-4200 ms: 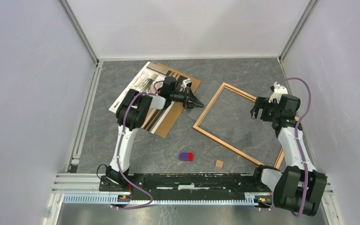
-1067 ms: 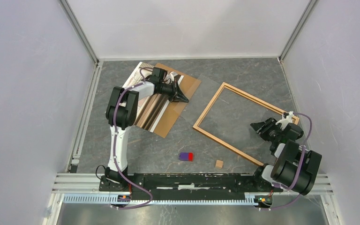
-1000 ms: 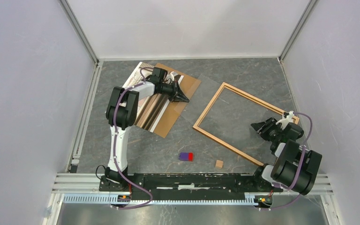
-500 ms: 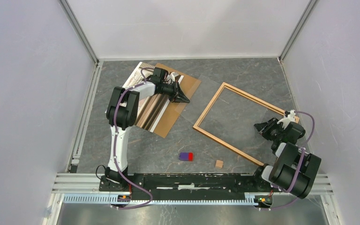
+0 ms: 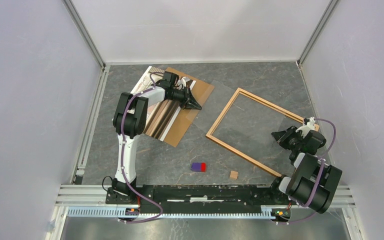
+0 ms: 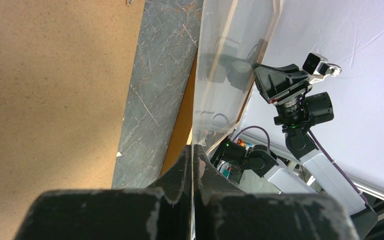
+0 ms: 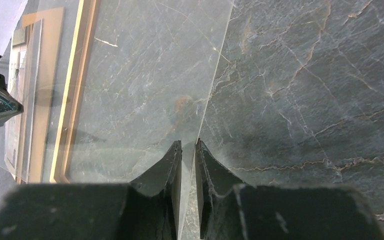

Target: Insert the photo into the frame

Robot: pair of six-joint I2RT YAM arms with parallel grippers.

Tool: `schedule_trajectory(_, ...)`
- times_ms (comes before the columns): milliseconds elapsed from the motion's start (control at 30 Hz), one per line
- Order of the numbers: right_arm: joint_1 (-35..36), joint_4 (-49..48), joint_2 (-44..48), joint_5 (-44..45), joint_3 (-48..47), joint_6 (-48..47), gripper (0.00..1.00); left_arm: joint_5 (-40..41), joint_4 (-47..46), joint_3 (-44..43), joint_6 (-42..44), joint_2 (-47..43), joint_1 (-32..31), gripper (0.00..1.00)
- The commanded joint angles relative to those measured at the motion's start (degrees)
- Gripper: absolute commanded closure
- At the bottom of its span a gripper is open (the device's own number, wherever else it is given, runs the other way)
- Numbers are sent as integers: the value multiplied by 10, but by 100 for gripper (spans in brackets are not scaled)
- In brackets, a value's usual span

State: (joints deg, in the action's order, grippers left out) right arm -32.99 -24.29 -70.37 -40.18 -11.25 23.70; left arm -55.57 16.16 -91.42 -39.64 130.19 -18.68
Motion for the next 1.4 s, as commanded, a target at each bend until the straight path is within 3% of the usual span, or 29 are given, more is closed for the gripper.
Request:
schedule_trajectory(0,-2,-31,-14,-20,-2,0,82,-8,-19,-19,-10,-5,-2,98)
schedule_trajectory(200,-9,-31,-18,-17,-15,5,86,-13,-28,-23,-20,-4,-3,98)
schedule_trajectory(367,-16,-23,-10,-8,-16,1,95,-11,-28,-20,-18,0,-5,98)
schedule_trajectory(700,-29,-30,3,-8,-9,6,99,-12,-28,-19,-17,2,-9,98)
schedule_trajectory(1367,-47,-24,28,-8,-10,7,100,-19,-27,-10,-9,-40,-20,76)
